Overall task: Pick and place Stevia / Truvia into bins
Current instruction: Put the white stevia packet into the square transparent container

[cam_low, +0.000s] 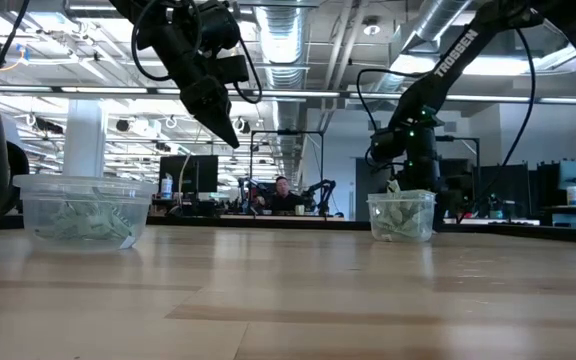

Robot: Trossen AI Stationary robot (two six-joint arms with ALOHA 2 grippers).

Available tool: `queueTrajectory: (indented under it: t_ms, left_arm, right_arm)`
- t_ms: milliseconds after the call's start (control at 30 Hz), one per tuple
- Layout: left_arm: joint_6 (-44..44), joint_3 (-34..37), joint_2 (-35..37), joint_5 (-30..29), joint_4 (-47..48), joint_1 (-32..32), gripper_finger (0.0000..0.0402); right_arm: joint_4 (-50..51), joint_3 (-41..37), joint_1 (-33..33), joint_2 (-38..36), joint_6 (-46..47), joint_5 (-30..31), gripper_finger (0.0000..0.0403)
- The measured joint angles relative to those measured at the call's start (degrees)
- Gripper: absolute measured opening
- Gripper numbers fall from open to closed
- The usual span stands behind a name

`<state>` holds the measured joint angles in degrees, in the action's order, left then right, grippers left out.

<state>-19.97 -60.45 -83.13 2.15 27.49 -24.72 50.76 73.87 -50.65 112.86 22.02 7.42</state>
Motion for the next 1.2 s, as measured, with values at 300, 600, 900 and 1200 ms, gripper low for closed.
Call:
queueTrajectory:
  t_ms: [300, 600, 900, 1200]
  left_arm:
    - [-0.5, 0.0, 0.0, 0.0, 0.0, 0.0, 0.0098]
    - [0.0, 0.0, 0.0, 0.0, 0.0, 0.0, 0.0098]
    - [-0.2, 0.0, 0.0, 0.0, 0.0, 0.0, 0.0098]
    - [0.0, 0.0, 0.0, 0.0, 0.0, 0.0, 0.0098]
  right_arm:
    - [-0.1, 0.0, 0.1, 0.0, -3.1, -1.3, 0.0109]
    - [-0.4, 0.0, 0.4, 0.0, -6.1, -1.4, 0.0012]
    - [1.5, -0.1, 2.2, -2.9, -8.0, 0.7, 0.0002]
    - [4.9, -0.1, 12.2, -15.5, -13.8, -2.0, 0.0001]
